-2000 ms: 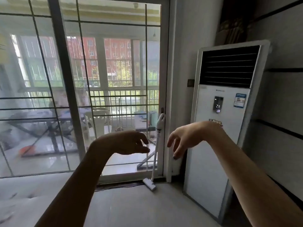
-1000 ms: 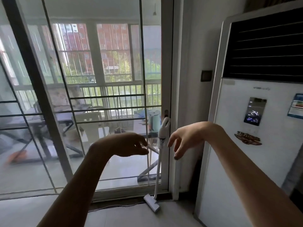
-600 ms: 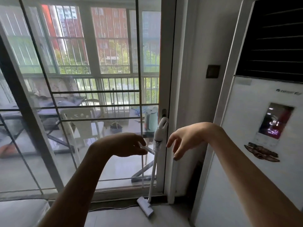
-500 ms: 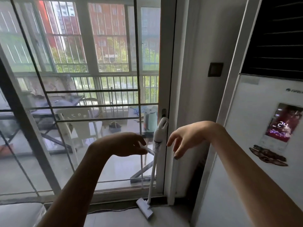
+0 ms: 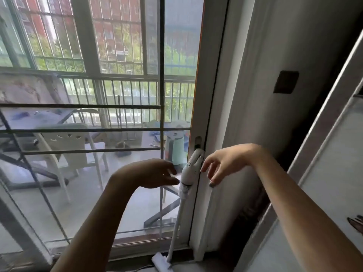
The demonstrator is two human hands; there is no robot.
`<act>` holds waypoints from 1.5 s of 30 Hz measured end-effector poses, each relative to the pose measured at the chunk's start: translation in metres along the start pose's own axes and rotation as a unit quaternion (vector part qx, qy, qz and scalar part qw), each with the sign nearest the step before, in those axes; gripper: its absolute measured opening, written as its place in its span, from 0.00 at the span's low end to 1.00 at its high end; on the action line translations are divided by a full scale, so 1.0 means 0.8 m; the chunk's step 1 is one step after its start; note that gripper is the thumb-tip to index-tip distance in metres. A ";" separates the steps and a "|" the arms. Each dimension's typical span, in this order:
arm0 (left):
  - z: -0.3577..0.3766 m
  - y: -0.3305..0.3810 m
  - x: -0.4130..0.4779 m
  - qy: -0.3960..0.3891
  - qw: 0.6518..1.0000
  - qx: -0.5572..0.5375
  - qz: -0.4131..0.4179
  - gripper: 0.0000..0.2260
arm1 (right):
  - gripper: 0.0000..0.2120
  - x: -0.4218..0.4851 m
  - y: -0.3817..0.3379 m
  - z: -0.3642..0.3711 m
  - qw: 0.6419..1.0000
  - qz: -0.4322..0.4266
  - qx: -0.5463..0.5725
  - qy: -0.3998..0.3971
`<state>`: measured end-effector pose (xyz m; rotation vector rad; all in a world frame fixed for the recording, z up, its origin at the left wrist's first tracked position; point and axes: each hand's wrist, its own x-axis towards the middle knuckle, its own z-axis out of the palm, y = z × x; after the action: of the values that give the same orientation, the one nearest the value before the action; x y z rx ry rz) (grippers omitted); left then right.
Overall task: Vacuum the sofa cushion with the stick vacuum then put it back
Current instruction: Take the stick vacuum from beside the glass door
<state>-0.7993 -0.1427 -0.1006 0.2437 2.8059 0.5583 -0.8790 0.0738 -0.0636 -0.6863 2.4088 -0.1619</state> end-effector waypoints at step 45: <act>0.197 -0.156 0.487 0.095 0.142 -0.887 -0.428 0.35 | 0.20 0.544 0.111 -0.058 0.955 0.036 -0.280 -0.091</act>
<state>-1.1370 -0.1177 -0.3796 -1.6123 0.0468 2.4959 -1.2379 -0.0753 -0.2838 -0.8139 2.2972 0.6132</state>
